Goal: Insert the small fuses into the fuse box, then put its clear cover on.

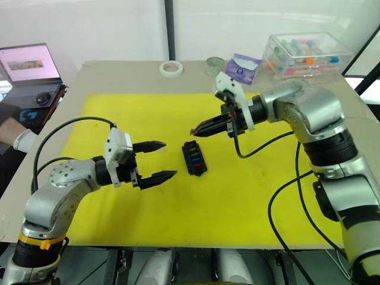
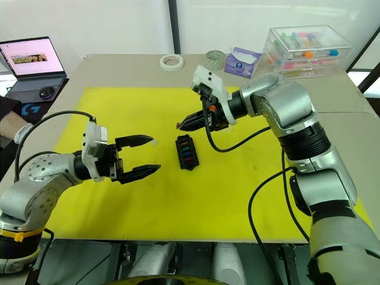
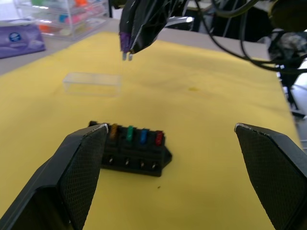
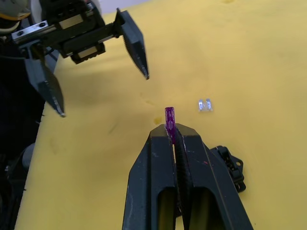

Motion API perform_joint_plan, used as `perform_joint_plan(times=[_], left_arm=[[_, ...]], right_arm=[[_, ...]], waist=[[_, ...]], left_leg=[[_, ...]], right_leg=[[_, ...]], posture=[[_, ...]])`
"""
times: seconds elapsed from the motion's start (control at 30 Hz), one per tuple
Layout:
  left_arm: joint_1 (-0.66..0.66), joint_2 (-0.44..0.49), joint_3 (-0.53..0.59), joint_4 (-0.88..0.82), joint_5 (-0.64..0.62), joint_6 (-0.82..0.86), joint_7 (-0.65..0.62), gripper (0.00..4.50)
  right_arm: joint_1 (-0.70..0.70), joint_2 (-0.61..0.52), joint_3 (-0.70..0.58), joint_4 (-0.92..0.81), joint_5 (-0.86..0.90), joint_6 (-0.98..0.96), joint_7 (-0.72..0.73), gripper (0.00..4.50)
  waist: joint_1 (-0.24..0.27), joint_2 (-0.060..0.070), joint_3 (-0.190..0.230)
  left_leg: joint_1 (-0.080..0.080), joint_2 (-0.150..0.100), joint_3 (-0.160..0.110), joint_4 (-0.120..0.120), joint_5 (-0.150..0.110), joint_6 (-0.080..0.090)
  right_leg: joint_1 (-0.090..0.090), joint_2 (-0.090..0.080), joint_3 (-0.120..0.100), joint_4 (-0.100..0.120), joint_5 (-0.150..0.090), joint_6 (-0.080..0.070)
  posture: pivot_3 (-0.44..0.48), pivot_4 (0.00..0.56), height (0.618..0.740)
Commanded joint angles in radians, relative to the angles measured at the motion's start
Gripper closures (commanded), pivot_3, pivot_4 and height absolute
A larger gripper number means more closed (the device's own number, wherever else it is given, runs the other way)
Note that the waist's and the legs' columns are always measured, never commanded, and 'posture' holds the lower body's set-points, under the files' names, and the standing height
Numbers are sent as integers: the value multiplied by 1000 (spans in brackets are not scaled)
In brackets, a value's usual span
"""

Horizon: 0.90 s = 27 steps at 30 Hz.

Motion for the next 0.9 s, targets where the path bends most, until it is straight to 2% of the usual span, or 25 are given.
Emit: perform_joint_plan(times=[0.03,0.2,0.3,0.37,0.9], left_arm=[[-52,13,-11,-9,10,-17,-2,34],[-121,-1,-45,40,30,-29,-8,34],[-146,-9,-62,67,32,-34,-23,642],[-170,-11,-76,84,41,-36,-24,1317],[-247,-31,-115,141,76,-82,-63,1317]], right_arm=[[-20,2,14,-30,-39,-90,18,4500],[-8,11,14,-85,-49,-113,4,4500],[12,-3,17,-125,-60,-124,2,4500],[25,-14,20,-152,-66,-132,2,4500],[63,-40,31,-233,-123,-203,8,4500]], waist=[[3,0,0],[0,0,0],[-2,0,0],[-1,0,0],[0,0,0]], left_leg=[[0,0,0,0,0,0],[0,0,0,0,0,0],[0,0,0,0,0,0],[0,0,0,0,0,0],[0,0,0,1,0,0]], right_leg=[[0,0,0,0,0,0],[0,0,0,0,0,0],[0,0,0,0,0,0],[0,0,0,0,0,0],[0,0,-1,0,0,0]], posture=[[0,150,740],[0,150,740],[0,150,740],[0,150,740],[0,150,740]])
